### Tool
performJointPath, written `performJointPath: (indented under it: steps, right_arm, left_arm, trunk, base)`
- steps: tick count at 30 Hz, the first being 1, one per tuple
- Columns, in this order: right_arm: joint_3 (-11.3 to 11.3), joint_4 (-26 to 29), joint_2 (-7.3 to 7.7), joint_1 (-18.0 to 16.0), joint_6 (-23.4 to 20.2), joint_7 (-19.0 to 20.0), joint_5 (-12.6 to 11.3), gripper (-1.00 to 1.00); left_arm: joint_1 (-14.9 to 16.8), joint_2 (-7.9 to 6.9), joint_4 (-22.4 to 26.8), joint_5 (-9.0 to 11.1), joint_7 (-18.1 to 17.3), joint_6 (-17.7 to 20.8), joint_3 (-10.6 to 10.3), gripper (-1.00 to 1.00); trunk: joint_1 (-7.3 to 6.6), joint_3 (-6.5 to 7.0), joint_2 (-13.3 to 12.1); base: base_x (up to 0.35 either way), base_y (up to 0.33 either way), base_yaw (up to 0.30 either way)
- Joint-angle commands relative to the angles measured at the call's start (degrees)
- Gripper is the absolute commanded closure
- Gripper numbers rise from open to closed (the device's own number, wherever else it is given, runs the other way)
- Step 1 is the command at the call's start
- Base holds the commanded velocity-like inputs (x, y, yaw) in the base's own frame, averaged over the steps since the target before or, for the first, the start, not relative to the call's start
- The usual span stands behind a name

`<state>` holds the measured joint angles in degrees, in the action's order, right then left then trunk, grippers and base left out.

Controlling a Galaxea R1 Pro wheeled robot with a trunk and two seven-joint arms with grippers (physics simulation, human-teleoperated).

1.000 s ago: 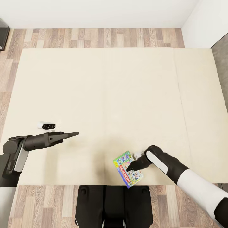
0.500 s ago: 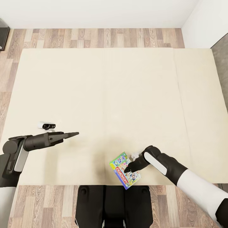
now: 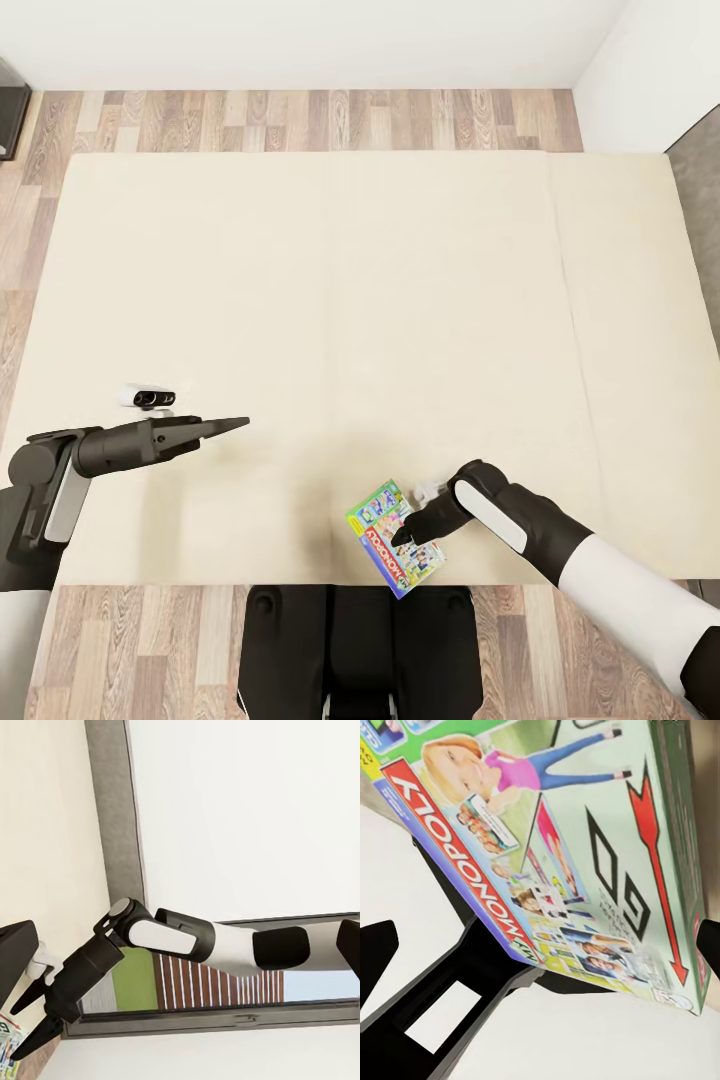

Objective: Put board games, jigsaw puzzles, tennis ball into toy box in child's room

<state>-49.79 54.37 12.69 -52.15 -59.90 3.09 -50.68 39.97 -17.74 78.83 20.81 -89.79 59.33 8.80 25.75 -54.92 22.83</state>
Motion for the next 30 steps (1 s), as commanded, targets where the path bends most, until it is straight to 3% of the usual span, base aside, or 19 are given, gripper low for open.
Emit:
performJointPath:
  steps: [1, 30]
  right_arm:
    - [-0.1, 0.1, 0.05, -0.1, -0.1, 0.3, 0.3, -1.00]
    - [-0.2, 0.1, 0.38, 0.0, -0.1, 0.6, -0.1, -1.00]
  left_arm:
    - [0.0, -0.02, 0.0, 0.0, -0.2, 0.6, 0.0, -1.00]
    - [0.0, -0.02, 0.0, 0.1, -0.2, 0.6, 0.0, -1.00]
  trunk:
    - [0.04, -0.06, 0.1]
    - [0.04, -0.06, 0.1]
  base:
    - [0.000, 0.000, 0.000]
    - [0.000, 0.000, 0.000]
